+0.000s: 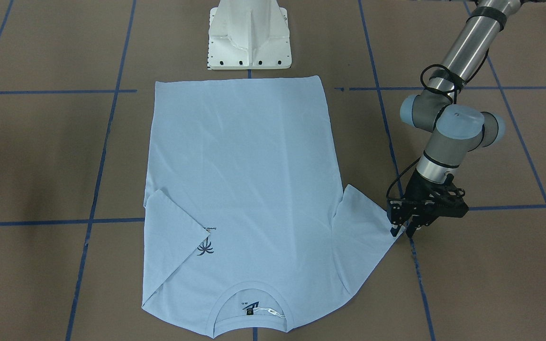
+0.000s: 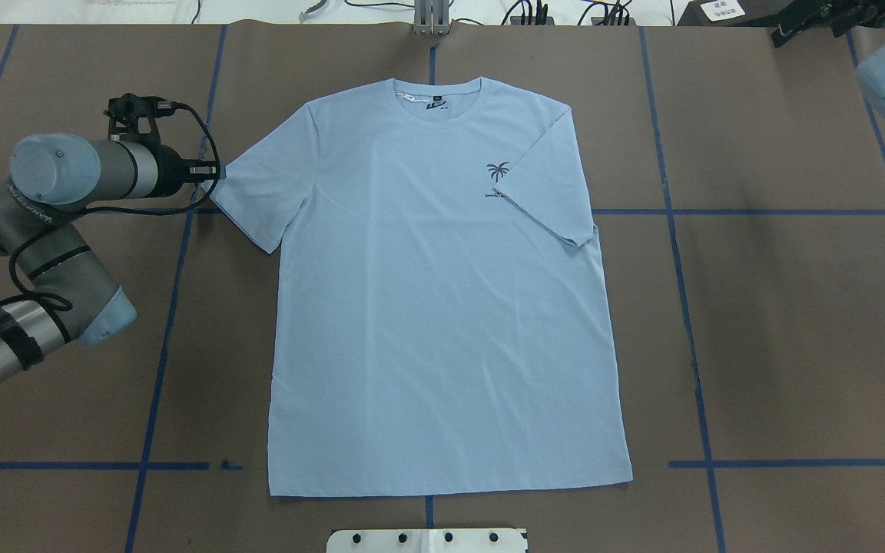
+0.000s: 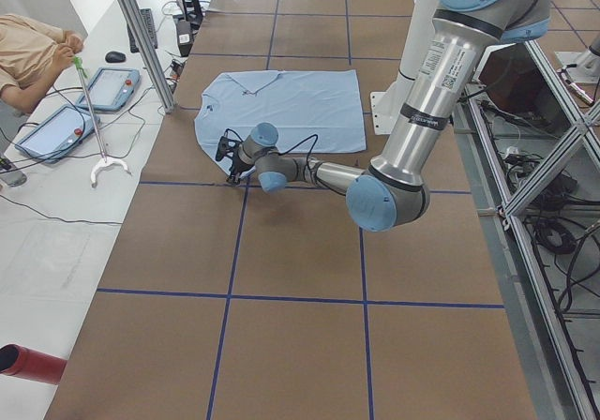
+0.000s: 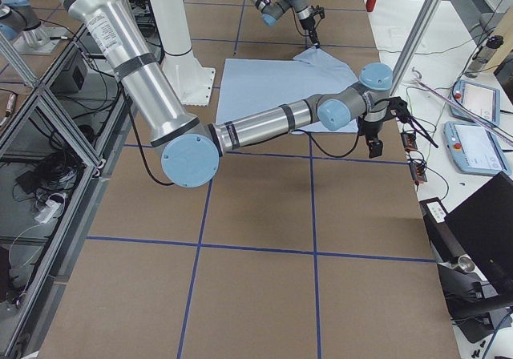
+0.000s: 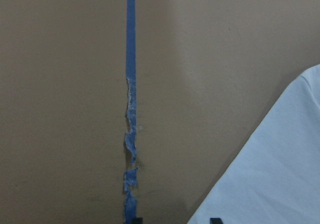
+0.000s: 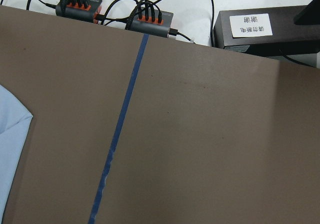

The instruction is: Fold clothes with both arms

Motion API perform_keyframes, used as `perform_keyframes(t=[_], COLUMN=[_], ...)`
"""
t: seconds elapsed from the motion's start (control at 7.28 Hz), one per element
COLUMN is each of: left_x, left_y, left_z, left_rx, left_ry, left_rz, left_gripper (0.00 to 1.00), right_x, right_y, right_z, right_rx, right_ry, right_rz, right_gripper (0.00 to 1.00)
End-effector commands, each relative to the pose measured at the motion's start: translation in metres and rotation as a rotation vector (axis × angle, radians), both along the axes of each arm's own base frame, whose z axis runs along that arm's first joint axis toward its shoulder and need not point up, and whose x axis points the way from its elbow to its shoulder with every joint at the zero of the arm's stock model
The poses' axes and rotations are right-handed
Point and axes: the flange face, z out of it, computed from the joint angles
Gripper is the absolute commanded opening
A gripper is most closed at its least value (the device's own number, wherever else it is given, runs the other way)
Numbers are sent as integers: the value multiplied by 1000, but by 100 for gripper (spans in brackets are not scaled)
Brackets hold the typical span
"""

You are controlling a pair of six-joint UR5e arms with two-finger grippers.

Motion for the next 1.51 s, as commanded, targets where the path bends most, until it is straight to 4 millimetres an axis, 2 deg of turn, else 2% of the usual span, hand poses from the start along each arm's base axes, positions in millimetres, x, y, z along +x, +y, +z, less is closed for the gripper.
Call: perform_keyframes(t=[0.0, 0.14, 0.41, 0.55, 0.69, 0.82, 1.24, 1.37], left_x=[4, 3, 4, 6, 14, 31, 94, 111], left_y=[4, 4, 4, 5, 1, -12, -12, -4], left_z=[-1, -1, -4, -14, -33, -68, -163, -179], left_rx=[5, 5, 2, 12, 17, -12, -64, -71], left_ry=[-1, -1, 3, 10, 6, -19, -82, -65], left_rz=[10, 8, 6, 6, 10, 12, 42, 51], left_gripper=[34, 32, 0, 0, 0, 0, 0, 0], right_x=[-1, -1, -1, -1, -1, 0, -2, -2], right_y=[0, 0, 0, 0, 0, 1, 2, 1], right_z=[0, 0, 1, 1, 1, 2, 2, 3], right_rx=[1, 1, -1, -1, -1, -4, -4, -5], right_ry=[1, 1, 1, 1, 1, 1, 1, 2], right_rz=[0, 0, 0, 0, 0, 1, -2, -2], right_gripper=[100, 100, 100, 100, 100, 100, 100, 100])
